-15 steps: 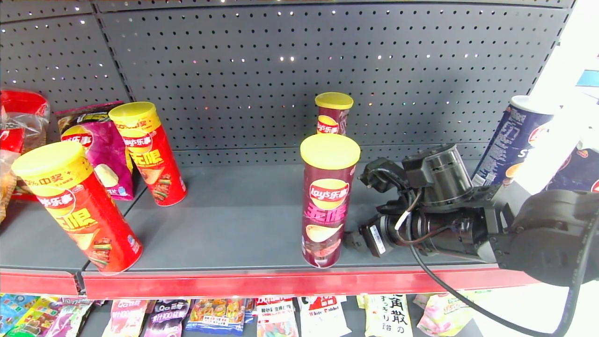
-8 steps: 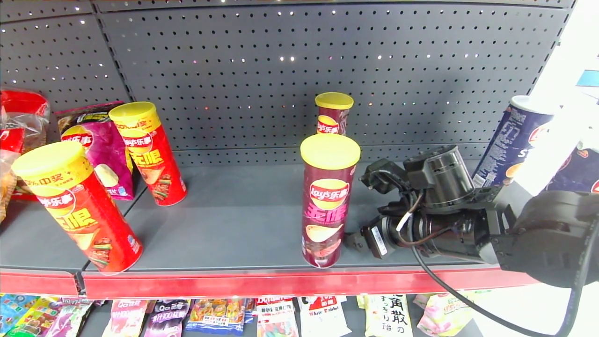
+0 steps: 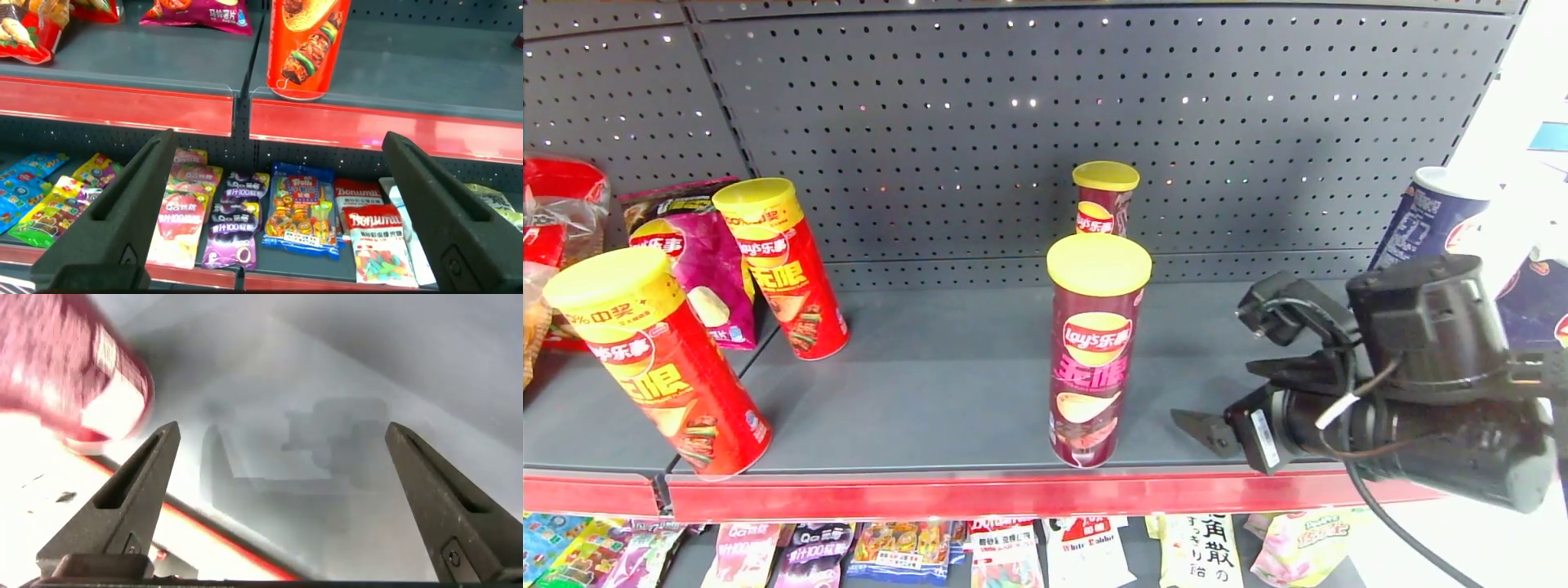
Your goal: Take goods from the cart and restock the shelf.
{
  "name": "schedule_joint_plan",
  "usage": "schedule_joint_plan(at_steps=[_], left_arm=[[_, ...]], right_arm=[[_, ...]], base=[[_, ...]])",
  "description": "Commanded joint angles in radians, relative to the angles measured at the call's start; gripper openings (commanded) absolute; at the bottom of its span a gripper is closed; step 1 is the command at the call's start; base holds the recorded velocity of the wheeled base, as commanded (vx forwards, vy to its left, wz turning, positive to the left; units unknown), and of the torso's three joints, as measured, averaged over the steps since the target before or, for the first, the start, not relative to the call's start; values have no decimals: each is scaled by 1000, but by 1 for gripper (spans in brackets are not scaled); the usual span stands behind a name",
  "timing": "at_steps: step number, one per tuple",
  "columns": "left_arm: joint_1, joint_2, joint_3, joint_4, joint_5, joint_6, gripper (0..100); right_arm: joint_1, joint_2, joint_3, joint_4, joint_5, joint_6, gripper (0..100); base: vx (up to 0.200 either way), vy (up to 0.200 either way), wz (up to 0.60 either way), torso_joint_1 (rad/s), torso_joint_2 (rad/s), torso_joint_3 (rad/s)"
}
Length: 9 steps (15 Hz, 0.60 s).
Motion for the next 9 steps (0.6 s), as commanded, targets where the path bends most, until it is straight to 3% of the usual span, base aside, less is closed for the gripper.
schedule_joint_plan(at_steps=[1,6,7,9], left_arm=[[0,0,0,-1,0,-1,100],[0,0,0,-1,0,-1,100],[0,0,0,-1,0,-1,100],[0,0,0,-1,0,-1,100]], right_arm=[[23,-214,133,0,-33,-6,100],[49,-645,326,12,-37,-57,100],[17,-707,343,14,-37,-74,100],[-135,-803,340,107,-33,-84,100]], base=[[0,0,0,0,0,0],[0,0,0,0,0,0],[0,0,0,0,0,0],[0,0,0,0,0,0]])
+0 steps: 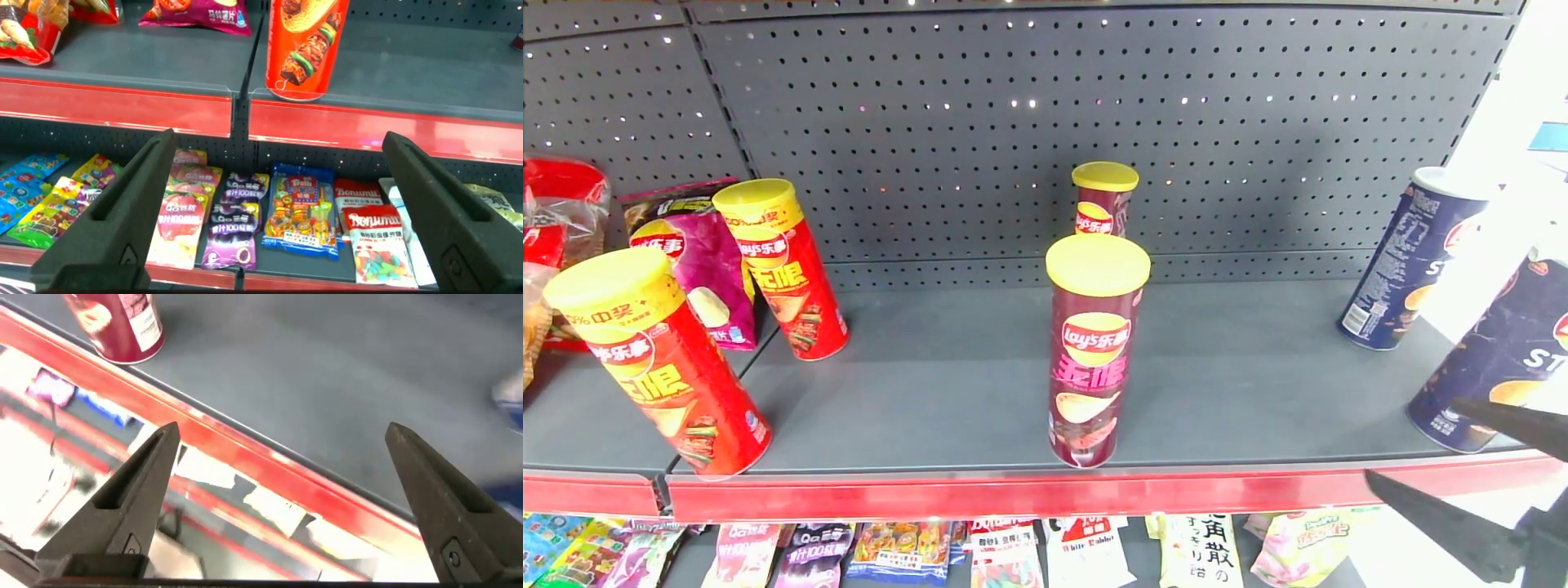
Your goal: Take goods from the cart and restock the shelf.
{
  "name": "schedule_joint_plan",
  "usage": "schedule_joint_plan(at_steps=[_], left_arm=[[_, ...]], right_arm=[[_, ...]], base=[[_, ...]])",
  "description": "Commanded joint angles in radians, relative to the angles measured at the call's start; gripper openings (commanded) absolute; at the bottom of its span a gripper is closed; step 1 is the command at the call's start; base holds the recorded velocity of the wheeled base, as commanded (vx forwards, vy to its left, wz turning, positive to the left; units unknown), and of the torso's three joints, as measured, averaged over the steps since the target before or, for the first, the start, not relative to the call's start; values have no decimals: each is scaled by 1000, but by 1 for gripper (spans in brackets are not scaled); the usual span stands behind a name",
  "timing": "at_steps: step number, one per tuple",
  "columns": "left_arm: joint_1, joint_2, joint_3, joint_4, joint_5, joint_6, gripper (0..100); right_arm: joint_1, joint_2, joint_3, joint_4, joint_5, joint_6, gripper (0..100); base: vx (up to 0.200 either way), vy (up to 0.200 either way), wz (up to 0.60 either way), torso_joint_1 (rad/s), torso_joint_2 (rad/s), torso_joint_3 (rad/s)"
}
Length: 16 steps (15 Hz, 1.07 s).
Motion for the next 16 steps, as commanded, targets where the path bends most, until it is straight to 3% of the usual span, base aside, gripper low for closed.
schedule_joint_plan(at_steps=[1,3,5,9,13,16], left_arm=[[0,0,0,0,0,0,100],[0,0,0,0,-1,0,100],[0,0,0,0,0,0,100],[0,0,0,0,0,0,100],[0,0,0,0,0,0,100],[0,0,0,0,0,0,100]], right_arm=[[-246,-233,34,140,9,-10,100],[-504,-336,36,295,25,-4,100],[-664,-493,68,414,48,5,100],[-639,-893,280,417,284,1,100],[-651,-908,327,341,321,35,100],[-651,-908,432,107,249,41,100]], base=[[0,0,0,0,0,0],[0,0,0,0,0,0],[0,0,0,0,0,0],[0,0,0,0,0,0],[0,0,0,0,0,0],[0,0,0,0,0,0]])
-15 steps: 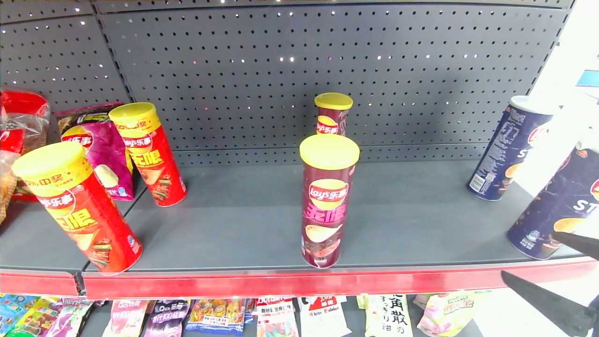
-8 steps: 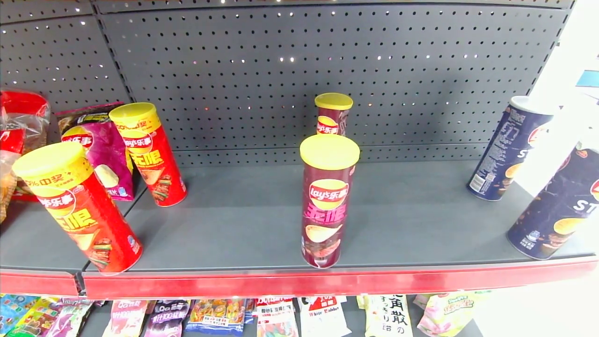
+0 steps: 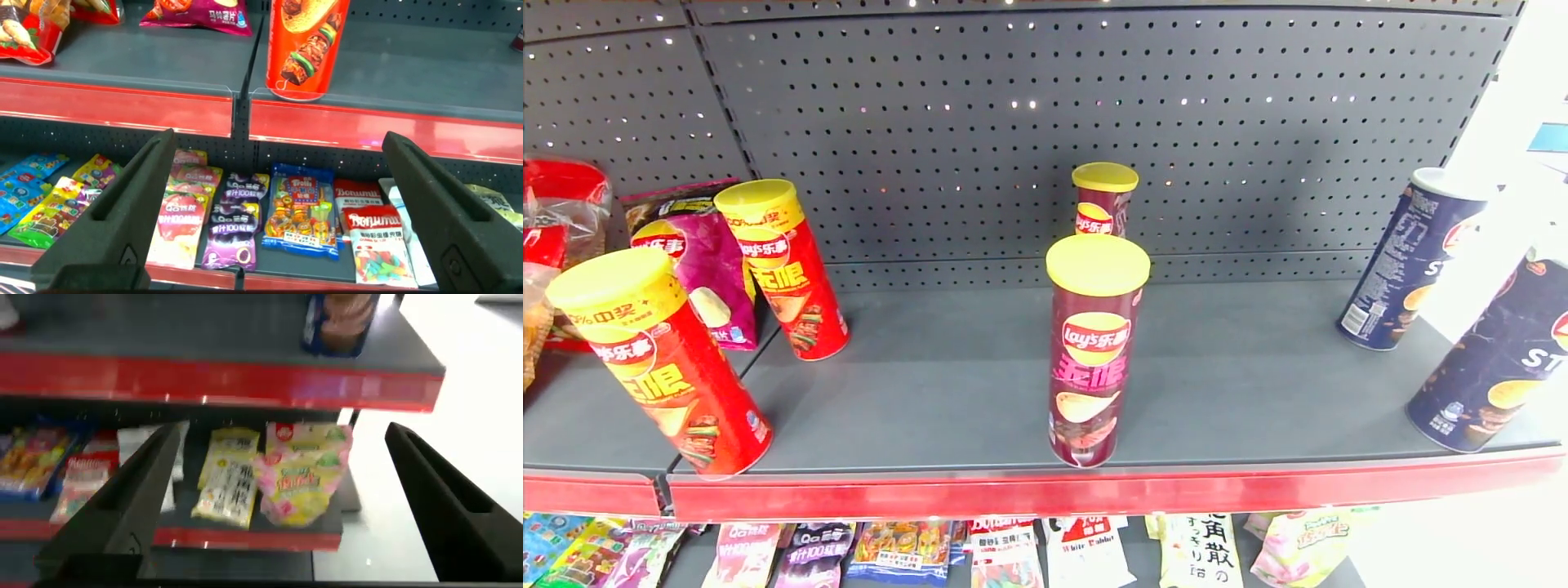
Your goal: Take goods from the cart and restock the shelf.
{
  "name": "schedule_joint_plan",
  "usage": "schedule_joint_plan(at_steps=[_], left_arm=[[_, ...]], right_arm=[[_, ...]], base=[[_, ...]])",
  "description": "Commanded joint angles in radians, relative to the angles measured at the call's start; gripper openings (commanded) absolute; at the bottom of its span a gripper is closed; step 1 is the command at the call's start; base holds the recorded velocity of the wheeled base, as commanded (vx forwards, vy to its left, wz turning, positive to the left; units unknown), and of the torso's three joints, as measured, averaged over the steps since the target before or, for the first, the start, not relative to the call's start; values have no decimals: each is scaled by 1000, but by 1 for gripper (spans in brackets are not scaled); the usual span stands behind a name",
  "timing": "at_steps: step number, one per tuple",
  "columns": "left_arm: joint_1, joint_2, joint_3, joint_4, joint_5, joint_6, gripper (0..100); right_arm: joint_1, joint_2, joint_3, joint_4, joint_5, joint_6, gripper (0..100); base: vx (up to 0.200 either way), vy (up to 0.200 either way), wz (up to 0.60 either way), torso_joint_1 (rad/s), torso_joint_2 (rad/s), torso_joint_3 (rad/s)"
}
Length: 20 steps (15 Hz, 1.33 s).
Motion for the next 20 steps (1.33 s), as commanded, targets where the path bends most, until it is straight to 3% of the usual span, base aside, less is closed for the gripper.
schedule_joint_plan(at_steps=[1,3,6,8,10,11,20], left_arm=[[0,0,0,0,0,0,100],[0,0,0,0,0,0,100],[0,0,0,0,0,0,100],[0,0,0,0,0,0,100],[0,0,0,0,0,0,100],[0,0,0,0,0,0,100],[0,0,0,0,0,0,100]], right_arm=[[0,-16,47,-37,-16,-4,100],[0,-16,53,-49,-30,-50,100],[-2,-16,55,-46,-89,82,100],[-2,-16,55,-49,-99,73,100],[0,-16,70,-33,24,16,100],[0,-16,71,-32,38,15,100],[0,-15,71,-32,-11,51,100]], base=[[0,0,0,0,0,0],[0,0,0,0,0,0],[0,0,0,0,0,0],[0,0,0,0,0,0],[0,0,0,0,0,0],[0,0,0,0,0,0],[0,0,0,0,0,0]])
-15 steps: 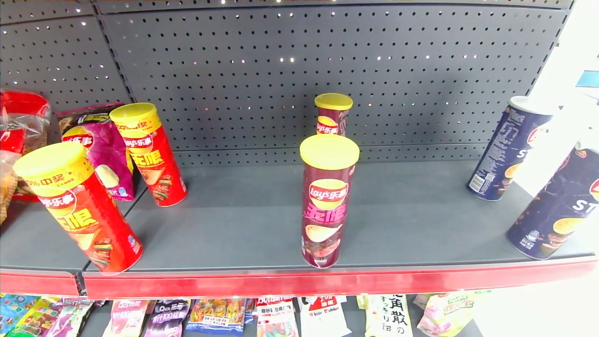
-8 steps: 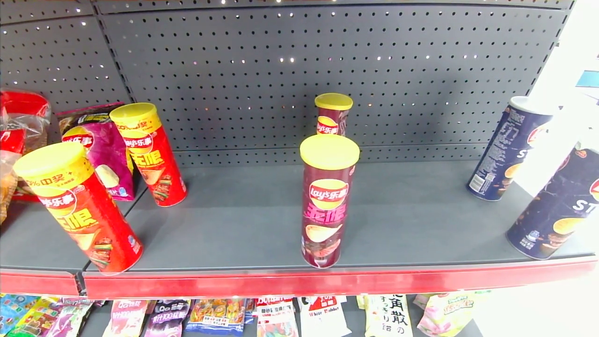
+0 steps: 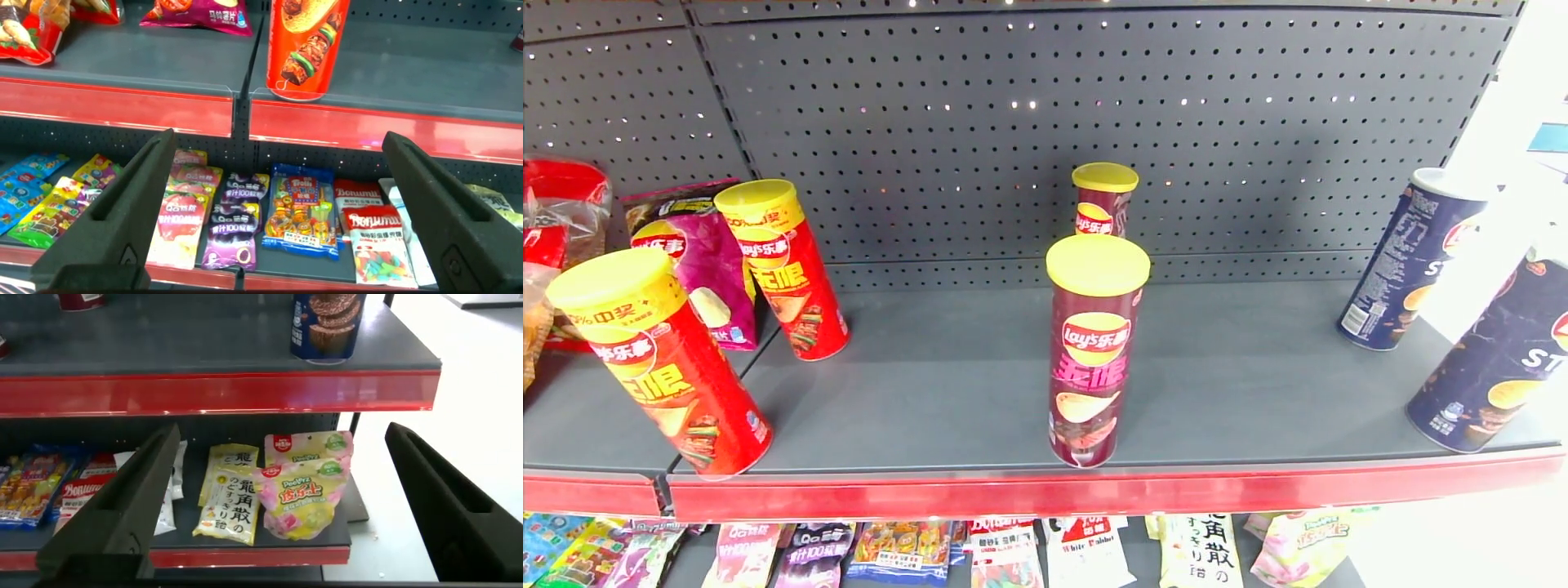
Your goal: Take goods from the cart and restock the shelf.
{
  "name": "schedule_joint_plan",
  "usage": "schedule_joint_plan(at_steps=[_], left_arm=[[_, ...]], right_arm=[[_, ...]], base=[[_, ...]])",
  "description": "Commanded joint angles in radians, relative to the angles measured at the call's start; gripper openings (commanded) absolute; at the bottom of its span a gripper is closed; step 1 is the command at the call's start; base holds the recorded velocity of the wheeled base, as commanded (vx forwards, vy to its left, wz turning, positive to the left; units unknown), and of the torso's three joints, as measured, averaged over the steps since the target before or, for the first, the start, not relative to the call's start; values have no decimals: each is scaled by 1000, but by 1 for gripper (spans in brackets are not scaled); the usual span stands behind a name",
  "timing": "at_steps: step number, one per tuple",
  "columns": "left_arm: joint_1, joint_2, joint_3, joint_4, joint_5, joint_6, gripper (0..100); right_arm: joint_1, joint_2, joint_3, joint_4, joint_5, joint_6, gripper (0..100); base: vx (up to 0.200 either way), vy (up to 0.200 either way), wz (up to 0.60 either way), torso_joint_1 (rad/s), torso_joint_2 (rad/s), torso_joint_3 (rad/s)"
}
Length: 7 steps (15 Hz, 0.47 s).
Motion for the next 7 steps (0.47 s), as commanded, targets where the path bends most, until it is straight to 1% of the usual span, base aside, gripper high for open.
schedule_joint_plan(at_steps=[1,7], left_arm=[[0,0,0,0,-1,-1,100],[0,0,0,0,0,-1,100]], right_arm=[[0,2,0,0,-1,0,100],[0,2,0,0,-1,-4,100]], base=[[0,0,0,0,0,0],[0,0,0,0,0,0]])
